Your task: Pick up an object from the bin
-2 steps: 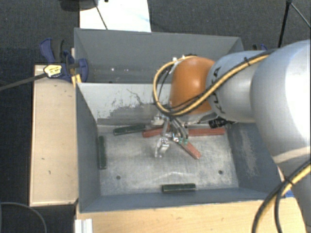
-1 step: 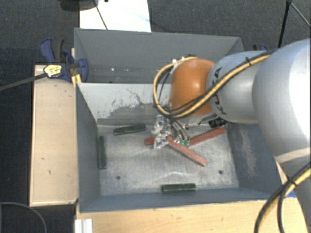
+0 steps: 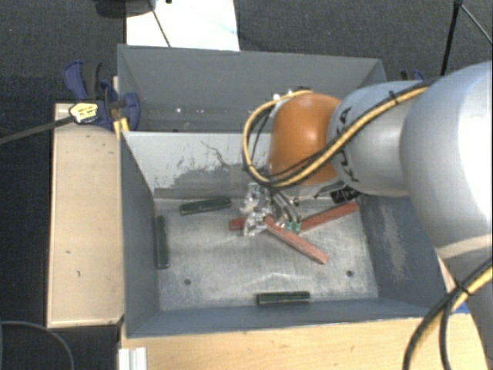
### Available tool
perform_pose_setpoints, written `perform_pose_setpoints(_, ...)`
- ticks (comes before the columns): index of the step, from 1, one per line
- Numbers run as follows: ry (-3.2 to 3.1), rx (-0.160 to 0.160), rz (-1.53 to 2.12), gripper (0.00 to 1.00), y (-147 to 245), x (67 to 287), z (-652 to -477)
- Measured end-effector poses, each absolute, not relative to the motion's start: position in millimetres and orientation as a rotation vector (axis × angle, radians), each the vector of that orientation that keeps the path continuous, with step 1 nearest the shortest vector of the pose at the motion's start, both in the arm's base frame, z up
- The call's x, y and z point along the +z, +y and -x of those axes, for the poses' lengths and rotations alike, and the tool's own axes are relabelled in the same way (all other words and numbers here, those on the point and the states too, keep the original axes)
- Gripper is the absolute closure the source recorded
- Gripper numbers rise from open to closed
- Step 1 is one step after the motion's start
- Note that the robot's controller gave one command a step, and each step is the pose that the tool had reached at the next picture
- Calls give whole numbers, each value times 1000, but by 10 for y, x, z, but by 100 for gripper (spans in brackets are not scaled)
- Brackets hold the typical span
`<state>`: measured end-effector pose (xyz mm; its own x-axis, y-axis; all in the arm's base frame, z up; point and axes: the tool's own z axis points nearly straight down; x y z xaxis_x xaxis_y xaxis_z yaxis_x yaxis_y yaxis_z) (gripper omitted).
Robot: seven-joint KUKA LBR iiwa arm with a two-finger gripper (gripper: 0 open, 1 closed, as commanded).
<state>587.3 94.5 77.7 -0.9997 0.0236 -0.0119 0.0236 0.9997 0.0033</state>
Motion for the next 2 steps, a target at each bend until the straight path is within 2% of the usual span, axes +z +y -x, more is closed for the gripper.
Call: perform_pose_setpoints(2,3144,0,-38,100,939,865,-5843)
